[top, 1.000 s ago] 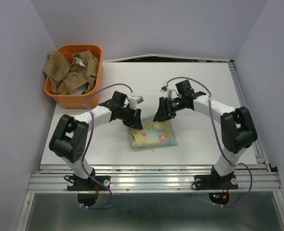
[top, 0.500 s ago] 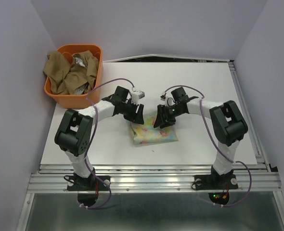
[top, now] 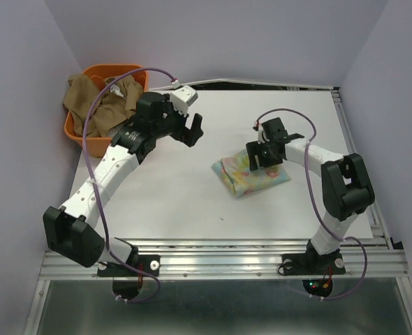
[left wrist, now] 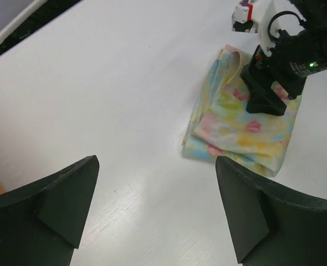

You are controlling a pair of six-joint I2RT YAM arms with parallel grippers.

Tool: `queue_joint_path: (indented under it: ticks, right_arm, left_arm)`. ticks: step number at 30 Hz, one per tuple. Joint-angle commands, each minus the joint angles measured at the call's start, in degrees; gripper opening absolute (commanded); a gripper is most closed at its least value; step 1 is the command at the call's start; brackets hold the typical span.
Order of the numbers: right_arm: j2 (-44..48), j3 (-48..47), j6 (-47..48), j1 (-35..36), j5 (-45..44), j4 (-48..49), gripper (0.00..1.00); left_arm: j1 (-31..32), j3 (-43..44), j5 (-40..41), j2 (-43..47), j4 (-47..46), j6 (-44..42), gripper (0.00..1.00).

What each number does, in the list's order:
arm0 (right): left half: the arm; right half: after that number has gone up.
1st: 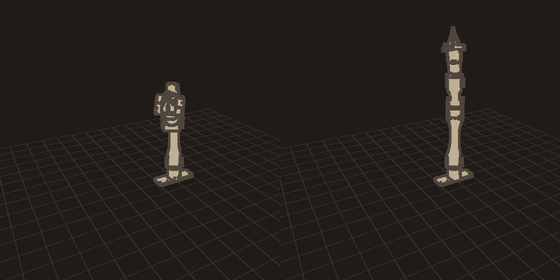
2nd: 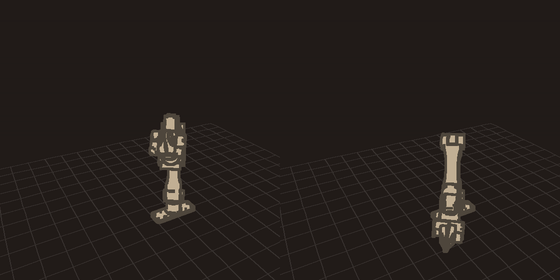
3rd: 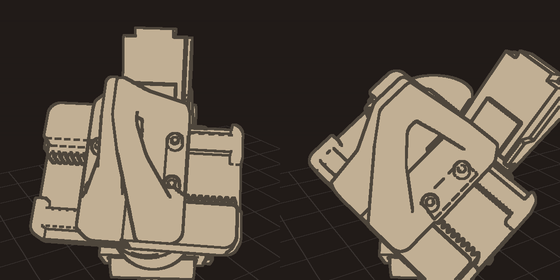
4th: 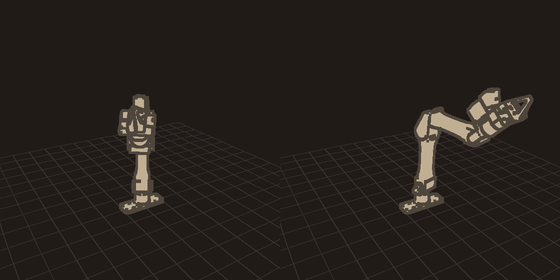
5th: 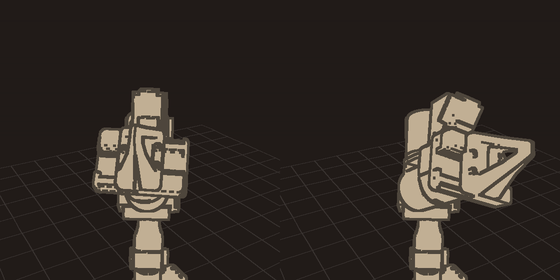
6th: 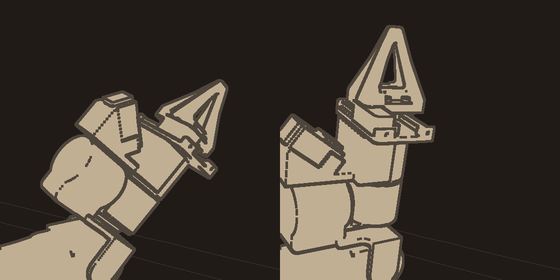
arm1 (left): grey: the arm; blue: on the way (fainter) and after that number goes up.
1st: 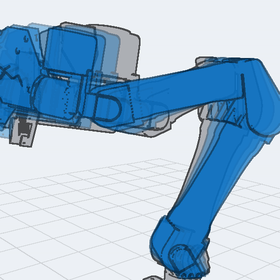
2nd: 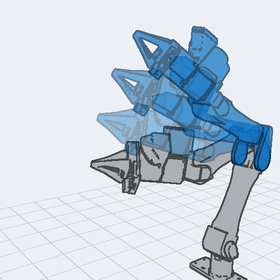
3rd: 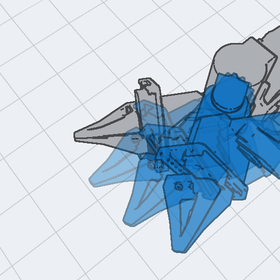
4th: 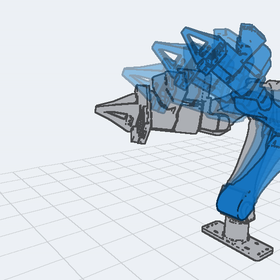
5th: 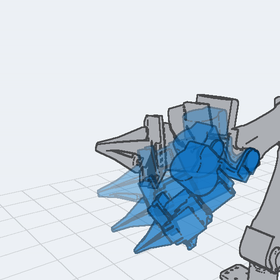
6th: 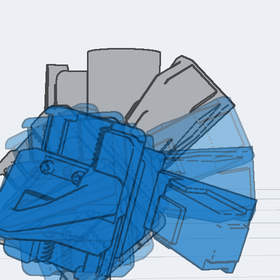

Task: Fold and stack the skirts
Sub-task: Neatly place the folded skirt to the corner

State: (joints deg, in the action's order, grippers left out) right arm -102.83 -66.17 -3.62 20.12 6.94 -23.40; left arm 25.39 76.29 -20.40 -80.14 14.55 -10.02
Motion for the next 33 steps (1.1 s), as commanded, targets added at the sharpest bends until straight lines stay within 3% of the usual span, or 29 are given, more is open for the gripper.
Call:
queue_joint_path:
  ticks: [1,7,15,18,25,33]
  right_arm:
    - [7.45,-6.24,4.32,-0.78,-1.77,-5.77,0.79]
    - [10.89,-9.33,5.9,0.36,3.87,-12.89,0.84]
    - [9.66,-1.26,4.15,4.92,4.66,-13.79,0.84]
    - [7.74,1.73,3.71,8.0,2.13,-10.63,0.84]
    - [-2.63,2.19,-1.47,8.01,-9.83,-6.05,0.84]
    - [-8.44,-3.25,0.36,-4.11,-7.73,-5.96,0.85]
  left_arm:
    - [-0.25,0.26,5.02,5.07,2.16,-3.07,0.99]
    - [-0.6,0.35,8.53,7.45,4.96,-4.48,0.99]
    - [-1.04,1.4,9.68,7.81,7.25,-4.66,0.98]
    - [-1.13,0.97,9.94,7.8,7.43,-4.83,0.98]
    - [-1.22,-0.18,10.65,7.98,7.78,-4.83,0.99]
    - [-1.3,2.55,7.84,7.63,11.29,-6.06,0.99]
